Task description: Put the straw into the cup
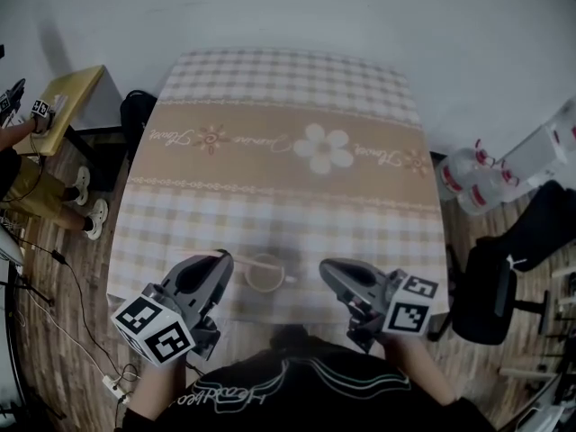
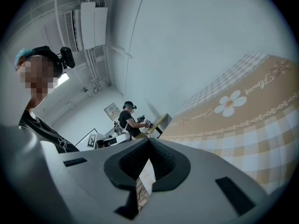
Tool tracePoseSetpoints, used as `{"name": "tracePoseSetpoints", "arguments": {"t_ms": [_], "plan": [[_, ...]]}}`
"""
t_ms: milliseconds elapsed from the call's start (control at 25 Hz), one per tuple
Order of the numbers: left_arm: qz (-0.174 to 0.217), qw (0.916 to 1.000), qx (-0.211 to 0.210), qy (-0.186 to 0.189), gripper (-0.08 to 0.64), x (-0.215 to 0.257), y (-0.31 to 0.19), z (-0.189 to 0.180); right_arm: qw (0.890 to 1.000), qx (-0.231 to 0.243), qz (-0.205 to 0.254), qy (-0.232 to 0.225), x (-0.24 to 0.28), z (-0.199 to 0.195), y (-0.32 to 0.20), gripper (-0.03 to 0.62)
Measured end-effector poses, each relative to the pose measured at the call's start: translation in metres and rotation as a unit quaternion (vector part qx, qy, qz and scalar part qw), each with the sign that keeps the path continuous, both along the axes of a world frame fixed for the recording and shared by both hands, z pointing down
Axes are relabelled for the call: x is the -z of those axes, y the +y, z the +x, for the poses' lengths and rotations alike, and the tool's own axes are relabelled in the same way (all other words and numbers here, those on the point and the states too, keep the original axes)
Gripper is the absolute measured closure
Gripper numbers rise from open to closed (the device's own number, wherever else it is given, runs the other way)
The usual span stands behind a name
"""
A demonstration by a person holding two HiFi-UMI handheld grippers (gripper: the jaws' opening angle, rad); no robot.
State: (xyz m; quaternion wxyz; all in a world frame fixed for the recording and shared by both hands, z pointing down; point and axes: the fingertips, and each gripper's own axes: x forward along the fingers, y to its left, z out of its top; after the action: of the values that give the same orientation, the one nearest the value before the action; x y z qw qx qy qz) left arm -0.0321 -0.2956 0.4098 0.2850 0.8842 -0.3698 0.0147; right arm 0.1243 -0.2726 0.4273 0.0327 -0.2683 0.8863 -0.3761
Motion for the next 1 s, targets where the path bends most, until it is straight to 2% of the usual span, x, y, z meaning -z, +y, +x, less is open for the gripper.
{"name": "tracePoseSetpoints", "arguments": {"t_ms": [440,1000], "plan": [[-0.040,0.9992,0.004,-0.004,0.534,-0.037,-0.005,0.001,1.000,0.012,-0.012,0.003,-0.009,-0.007,-0.015,0.580],[-0.066,0.9978,-0.002,-0.010,0.534,-0.085,-0.005,0.008,1.000,0.021,-0.017,0.010,-0.011,-0.009,-0.022,0.580]]}}
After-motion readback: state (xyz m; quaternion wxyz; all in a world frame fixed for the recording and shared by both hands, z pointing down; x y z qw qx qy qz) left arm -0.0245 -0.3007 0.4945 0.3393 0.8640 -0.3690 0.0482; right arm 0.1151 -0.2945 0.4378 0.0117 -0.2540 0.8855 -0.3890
